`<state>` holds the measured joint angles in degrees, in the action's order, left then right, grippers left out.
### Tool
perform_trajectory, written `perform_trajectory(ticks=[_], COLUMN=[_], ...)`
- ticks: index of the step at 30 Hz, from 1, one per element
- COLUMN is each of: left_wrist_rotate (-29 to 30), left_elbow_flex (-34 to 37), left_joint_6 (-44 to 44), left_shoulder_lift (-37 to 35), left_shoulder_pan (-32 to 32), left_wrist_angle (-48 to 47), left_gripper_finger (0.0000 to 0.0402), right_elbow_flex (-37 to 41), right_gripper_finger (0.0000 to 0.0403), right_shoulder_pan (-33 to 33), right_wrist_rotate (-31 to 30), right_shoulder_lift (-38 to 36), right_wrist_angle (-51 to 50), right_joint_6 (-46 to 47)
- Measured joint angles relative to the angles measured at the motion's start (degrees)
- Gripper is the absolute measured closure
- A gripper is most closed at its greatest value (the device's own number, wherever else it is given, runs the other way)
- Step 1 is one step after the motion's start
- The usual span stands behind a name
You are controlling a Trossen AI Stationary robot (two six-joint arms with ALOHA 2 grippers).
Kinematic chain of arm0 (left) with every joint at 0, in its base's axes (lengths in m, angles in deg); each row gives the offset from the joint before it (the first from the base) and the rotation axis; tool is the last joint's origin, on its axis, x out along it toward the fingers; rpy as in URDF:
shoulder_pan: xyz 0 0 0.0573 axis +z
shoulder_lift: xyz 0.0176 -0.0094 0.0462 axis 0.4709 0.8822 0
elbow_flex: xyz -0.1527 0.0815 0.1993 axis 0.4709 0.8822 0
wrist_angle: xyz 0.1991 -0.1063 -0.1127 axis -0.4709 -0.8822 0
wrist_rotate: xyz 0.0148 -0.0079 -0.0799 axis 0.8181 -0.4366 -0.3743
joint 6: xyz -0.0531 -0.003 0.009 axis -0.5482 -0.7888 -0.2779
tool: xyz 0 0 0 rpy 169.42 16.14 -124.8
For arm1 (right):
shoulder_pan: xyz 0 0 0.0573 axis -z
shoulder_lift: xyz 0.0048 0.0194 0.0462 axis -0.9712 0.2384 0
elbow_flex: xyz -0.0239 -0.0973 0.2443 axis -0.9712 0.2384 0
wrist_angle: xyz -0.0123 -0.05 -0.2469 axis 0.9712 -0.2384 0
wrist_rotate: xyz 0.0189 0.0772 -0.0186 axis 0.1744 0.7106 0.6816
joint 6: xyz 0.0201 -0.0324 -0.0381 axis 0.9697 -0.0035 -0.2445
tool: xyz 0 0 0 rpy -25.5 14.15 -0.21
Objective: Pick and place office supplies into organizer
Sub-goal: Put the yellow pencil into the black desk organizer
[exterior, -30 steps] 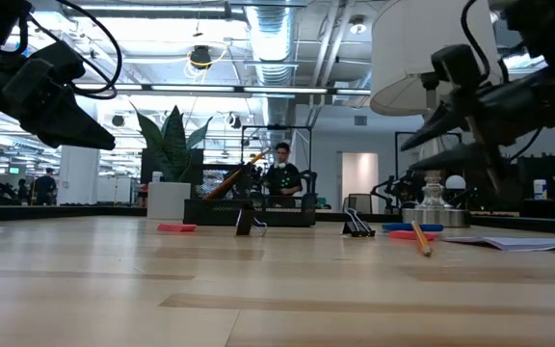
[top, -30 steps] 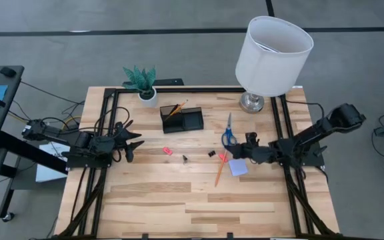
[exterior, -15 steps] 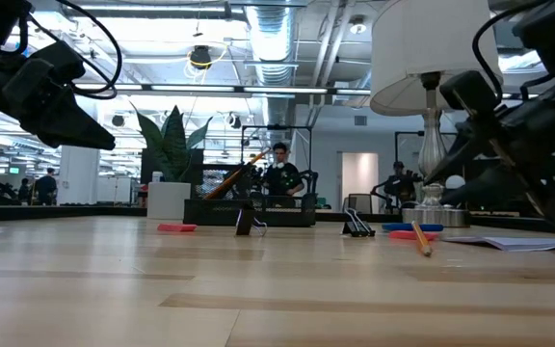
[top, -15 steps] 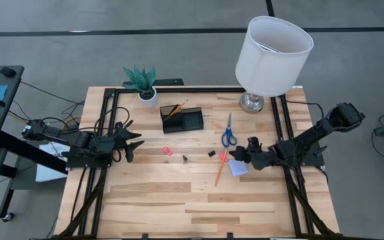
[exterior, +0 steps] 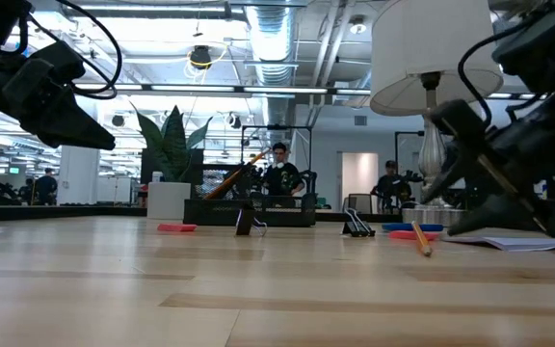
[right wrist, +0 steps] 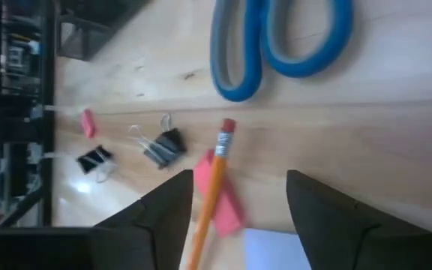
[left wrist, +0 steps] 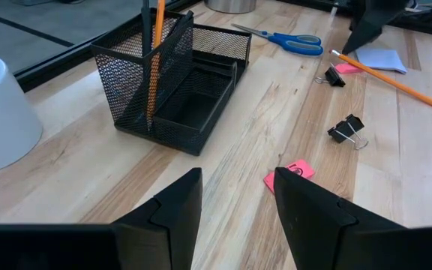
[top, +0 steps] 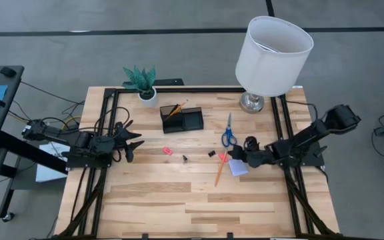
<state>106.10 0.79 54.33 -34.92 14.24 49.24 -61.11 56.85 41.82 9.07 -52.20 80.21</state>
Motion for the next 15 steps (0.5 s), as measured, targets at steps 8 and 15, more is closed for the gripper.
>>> perform_trajectory(ticks=[8,15], left_wrist_rotate=[0.0,0.0], left_elbow_flex=[0.0,0.0], left_joint_6=[0.0,0.0], left_shoulder_lift=[0.0,0.0], left_shoulder_pan=[0.0,0.0], left_wrist_angle=[0.0,0.0], left_gripper_finger=[0.0242,0.0242], right_elbow_flex=[-0.2,-1.0], right_gripper_finger=[0.0182,0.0182], right_shoulder_pan=[1.4,4.7], right_wrist_rotate=[1.6,3.2], right_shoulder_lift=[2.9,3.1], right_wrist_angle=[4.4,4.0], right_joint_6=[-1.1,-4.8])
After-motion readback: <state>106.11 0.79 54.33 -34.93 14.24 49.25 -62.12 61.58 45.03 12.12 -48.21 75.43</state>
